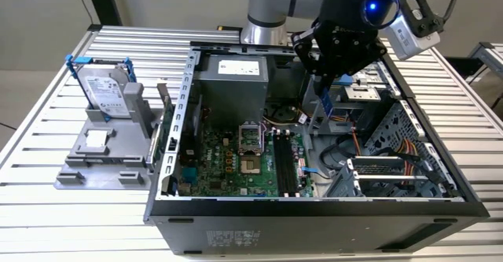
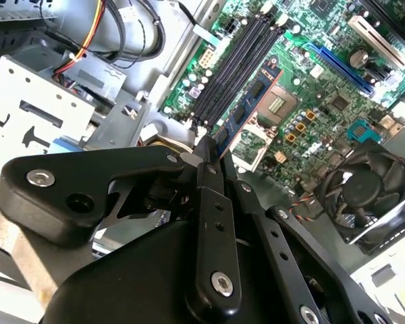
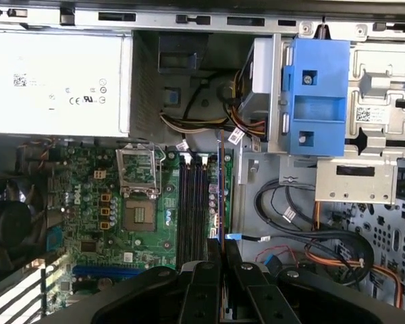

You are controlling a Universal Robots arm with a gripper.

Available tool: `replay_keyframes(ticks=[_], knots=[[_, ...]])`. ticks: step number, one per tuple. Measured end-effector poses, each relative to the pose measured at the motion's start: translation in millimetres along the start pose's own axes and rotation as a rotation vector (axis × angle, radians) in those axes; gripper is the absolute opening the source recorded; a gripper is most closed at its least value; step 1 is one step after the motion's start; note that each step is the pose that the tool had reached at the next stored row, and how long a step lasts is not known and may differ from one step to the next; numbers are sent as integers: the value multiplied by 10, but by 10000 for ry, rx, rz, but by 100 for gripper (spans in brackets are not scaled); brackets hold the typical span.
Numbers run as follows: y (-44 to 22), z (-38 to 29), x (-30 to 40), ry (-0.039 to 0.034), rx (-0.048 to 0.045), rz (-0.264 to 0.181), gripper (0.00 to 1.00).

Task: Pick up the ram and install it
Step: 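Insert the ram into the slot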

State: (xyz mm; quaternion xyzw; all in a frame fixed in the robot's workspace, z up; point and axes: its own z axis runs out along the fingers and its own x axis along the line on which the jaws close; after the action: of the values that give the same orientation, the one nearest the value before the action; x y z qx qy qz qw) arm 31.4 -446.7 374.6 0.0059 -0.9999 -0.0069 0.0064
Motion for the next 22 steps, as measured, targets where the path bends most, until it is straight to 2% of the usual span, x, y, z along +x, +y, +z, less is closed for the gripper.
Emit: replay_keyframes(ticks=[6,22], knots=[[-27,5,0,0,0,33,0],[-31,31,-1,0,0,39,0]])
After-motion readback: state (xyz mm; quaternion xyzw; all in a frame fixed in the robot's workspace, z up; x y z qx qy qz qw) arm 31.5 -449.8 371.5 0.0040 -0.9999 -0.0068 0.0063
